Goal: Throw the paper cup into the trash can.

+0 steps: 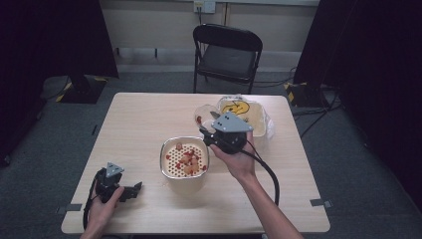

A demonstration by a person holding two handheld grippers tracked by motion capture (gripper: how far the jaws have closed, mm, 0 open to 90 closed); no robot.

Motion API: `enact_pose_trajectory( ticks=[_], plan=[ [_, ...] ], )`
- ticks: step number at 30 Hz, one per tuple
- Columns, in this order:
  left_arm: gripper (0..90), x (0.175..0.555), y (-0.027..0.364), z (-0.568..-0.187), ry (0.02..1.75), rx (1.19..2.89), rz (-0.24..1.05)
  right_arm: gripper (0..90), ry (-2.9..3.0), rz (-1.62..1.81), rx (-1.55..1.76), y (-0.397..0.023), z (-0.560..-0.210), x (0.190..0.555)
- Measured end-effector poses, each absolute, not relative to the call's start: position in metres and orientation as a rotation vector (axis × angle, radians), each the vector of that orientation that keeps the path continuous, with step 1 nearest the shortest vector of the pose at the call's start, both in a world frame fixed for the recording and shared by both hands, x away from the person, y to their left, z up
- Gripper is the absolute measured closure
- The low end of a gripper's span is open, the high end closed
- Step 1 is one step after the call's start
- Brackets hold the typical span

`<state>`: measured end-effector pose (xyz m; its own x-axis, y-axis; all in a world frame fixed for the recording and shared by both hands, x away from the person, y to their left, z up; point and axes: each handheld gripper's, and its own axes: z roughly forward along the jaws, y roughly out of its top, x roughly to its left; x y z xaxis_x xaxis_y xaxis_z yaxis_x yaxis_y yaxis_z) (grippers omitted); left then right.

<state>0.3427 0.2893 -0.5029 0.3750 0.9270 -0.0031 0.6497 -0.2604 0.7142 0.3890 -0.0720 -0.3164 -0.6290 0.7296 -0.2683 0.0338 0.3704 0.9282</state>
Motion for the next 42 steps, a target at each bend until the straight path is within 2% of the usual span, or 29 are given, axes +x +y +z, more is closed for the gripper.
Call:
enact_pose_trajectory(
  ticks=[13, 31, 40, 41, 42],
  plan=[
    [0.0, 0.343, 0.289, -0.503, 1.354, 2.007, 0.566, 48.5, 1.840, 1.546, 0.827, -0.094, -0.313, 0.407],
    [0.0, 0.343, 0.289, -0.503, 1.354, 2.007, 0.566, 46.7, 1.744, 1.494, 1.022, -0.136, -0.302, 0.443],
    [0.0, 0.343, 0.289, -0.503, 1.355, 2.006, 0.566, 37.1, 1.754, 1.396, 1.117, -0.144, -0.307, 0.468],
    [0.0, 0.343, 0.289, -0.503, 1.355, 2.006, 0.566, 32.0, 1.755, 1.380, 1.122, -0.145, -0.307, 0.470],
    [0.0, 0.343, 0.289, -0.503, 1.355, 2.006, 0.566, 31.1, 1.764, 1.369, 1.143, -0.147, -0.309, 0.475]
  ],
)
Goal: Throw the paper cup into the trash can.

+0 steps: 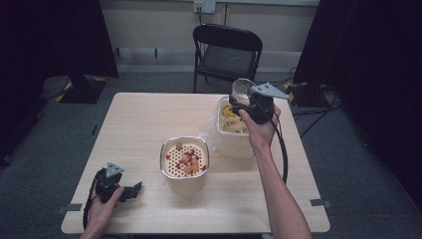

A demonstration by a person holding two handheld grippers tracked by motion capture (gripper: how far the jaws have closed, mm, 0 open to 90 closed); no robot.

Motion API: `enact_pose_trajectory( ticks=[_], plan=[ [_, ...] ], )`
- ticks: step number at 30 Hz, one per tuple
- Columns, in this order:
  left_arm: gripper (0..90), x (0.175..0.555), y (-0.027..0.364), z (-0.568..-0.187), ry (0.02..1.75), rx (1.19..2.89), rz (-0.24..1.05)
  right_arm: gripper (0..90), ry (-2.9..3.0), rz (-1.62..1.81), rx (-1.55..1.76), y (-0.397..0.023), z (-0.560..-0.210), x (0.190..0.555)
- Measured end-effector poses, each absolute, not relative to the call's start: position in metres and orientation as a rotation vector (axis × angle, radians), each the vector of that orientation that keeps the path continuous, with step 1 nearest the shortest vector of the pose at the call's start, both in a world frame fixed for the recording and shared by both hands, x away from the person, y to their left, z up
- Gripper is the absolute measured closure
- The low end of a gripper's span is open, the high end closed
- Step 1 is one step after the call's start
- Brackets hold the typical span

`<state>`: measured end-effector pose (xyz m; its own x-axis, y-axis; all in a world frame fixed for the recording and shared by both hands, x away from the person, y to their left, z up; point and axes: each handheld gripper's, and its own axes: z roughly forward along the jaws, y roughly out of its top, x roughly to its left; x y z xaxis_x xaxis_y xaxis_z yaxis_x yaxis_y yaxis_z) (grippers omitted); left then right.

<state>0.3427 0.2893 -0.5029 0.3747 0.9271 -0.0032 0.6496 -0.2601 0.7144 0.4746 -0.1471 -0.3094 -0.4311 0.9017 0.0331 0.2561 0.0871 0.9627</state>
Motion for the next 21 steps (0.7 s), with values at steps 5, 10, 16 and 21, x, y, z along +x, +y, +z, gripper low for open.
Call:
enact_pose_trajectory(
  ticks=[5, 10, 16, 21],
  plan=[
    [0.0, 0.343, 0.289, -0.503, 1.355, 2.006, 0.565, 23.4, 1.774, 1.357, 1.194, -0.154, -0.315, 0.483],
    [0.0, 0.343, 0.289, -0.503, 1.355, 2.006, 0.566, 17.7, 1.770, 1.339, 1.206, -0.157, -0.316, 0.485],
    [0.0, 0.343, 0.289, -0.503, 1.355, 2.006, 0.566, 16.7, 1.771, 1.343, 1.211, -0.161, -0.315, 0.485],
    [0.0, 0.343, 0.289, -0.503, 1.355, 2.006, 0.566, 18.1, 1.785, 1.351, 1.198, -0.164, -0.312, 0.477]
  ],
)
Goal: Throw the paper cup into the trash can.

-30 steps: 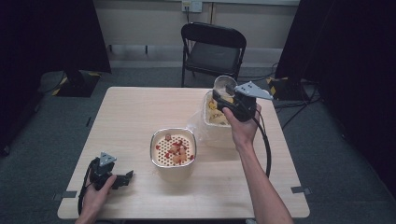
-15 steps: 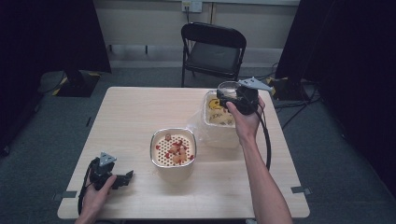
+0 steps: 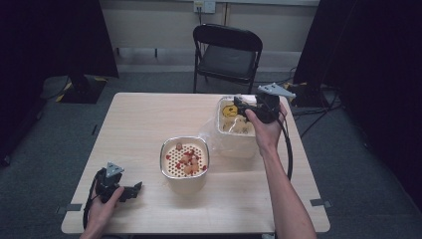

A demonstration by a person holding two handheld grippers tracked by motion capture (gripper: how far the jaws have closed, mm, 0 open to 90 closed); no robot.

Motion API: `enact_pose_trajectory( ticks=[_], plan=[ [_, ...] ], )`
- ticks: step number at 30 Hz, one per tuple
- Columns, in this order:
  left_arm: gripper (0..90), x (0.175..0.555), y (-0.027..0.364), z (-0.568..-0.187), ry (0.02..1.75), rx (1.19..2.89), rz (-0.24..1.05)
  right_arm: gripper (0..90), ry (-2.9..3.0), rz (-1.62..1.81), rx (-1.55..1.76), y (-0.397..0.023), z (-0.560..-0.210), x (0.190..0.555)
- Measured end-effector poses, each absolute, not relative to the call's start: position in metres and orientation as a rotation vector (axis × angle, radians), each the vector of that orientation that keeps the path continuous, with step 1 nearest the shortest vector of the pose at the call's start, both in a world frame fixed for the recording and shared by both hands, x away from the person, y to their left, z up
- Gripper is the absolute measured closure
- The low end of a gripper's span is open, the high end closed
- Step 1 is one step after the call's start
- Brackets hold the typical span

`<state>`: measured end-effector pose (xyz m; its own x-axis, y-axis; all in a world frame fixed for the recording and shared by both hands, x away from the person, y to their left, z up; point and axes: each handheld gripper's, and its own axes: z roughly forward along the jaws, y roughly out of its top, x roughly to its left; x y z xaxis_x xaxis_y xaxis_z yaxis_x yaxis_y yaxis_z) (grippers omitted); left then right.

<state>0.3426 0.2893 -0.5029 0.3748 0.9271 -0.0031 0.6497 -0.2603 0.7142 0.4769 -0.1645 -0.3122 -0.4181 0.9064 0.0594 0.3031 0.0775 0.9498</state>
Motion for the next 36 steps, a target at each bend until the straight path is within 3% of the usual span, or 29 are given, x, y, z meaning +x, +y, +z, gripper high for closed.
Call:
enact_pose_trajectory(
  ticks=[21, 36],
  plan=[
    [0.0, 0.343, 0.289, -0.503, 1.356, 2.005, 0.563, 17.7, 1.828, 1.293, 1.174, -0.198, -0.326, 0.412],
    [0.0, 0.343, 0.289, -0.503, 1.354, 2.007, 0.566, 17.4, 1.880, 1.267, 1.208, -0.214, -0.371, 0.357]
  ],
)
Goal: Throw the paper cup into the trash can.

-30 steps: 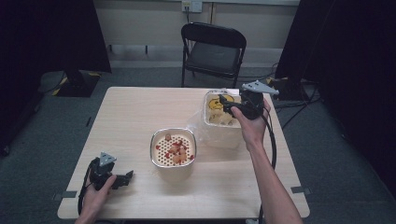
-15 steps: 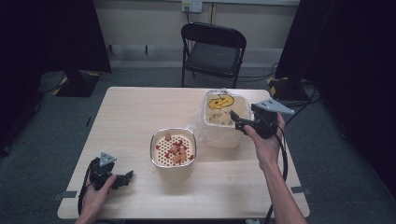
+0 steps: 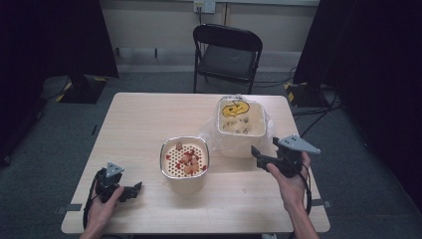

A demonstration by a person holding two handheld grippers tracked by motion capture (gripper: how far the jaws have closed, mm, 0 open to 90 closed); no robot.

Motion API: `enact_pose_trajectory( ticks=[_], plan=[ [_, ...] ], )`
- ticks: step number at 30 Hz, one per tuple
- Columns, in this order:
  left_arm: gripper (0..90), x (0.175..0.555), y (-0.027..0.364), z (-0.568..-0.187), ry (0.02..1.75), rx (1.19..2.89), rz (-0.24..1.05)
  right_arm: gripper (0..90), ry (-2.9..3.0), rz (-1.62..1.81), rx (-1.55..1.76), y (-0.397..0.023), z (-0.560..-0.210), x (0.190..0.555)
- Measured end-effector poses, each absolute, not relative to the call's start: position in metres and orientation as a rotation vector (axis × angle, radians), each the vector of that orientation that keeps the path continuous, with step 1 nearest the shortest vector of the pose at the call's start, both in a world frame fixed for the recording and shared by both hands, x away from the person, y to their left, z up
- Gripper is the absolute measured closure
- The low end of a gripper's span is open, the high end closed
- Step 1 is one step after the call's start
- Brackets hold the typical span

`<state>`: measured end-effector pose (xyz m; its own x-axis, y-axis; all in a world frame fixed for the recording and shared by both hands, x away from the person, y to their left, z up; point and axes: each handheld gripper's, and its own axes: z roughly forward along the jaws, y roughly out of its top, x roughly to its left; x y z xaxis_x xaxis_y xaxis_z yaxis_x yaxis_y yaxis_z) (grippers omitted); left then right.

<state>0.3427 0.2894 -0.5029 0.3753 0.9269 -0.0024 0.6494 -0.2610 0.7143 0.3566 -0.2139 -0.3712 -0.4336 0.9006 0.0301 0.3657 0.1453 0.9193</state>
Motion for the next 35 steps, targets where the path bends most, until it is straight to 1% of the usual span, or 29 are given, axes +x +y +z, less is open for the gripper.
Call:
enact_pose_trajectory(
  ticks=[6, 9, 10, 11, 12, 14, 15, 19, 24, 28, 29, 35],
  plan=[
    [0.0, 0.343, 0.289, -0.503, 1.355, 2.006, 0.565, 16.7, 1.915, 1.211, 1.229, -0.220, -0.399, 0.339],
    [0.0, 0.343, 0.289, -0.503, 1.354, 2.007, 0.566, 16.1, 1.929, 1.189, 1.253, -0.223, -0.409, 0.337],
    [0.0, 0.343, 0.289, -0.503, 1.355, 2.006, 0.565, 16.1, 1.933, 1.169, 1.281, -0.227, -0.420, 0.335],
    [0.0, 0.343, 0.289, -0.503, 1.355, 2.006, 0.565, 16.1, 1.933, 1.169, 1.281, -0.227, -0.420, 0.335],
    [0.0, 0.343, 0.289, -0.503, 1.354, 2.007, 0.566, 15.9, 1.960, 1.132, 1.290, -0.229, -0.432, 0.334],
    [0.0, 0.343, 0.289, -0.503, 1.354, 2.006, 0.565, 15.9, 1.966, 1.105, 1.319, -0.233, -0.444, 0.332],
    [0.0, 0.343, 0.289, -0.503, 1.354, 2.006, 0.565, 15.9, 1.966, 1.105, 1.319, -0.233, -0.444, 0.332],
    [0.0, 0.343, 0.289, -0.503, 1.354, 2.008, 0.566, 15.9, 2.005, 1.005, 1.386, -0.247, -0.470, 0.332],
    [0.0, 0.343, 0.289, -0.503, 1.356, 2.004, 0.563, 16.0, 2.001, 0.905, 1.429, -0.254, -0.486, 0.333],
    [0.0, 0.343, 0.289, -0.503, 1.356, 2.004, 0.563, 15.8, 1.969, 0.924, 1.477, -0.258, -0.492, 0.334],
    [0.0, 0.343, 0.289, -0.503, 1.357, 2.003, 0.563, 15.1, 1.985, 0.849, 1.487, -0.258, -0.497, 0.336],
    [0.0, 0.343, 0.289, -0.503, 1.354, 2.006, 0.566, 13.6, 1.990, 0.863, 1.501, -0.262, -0.500, 0.337]
  ],
)
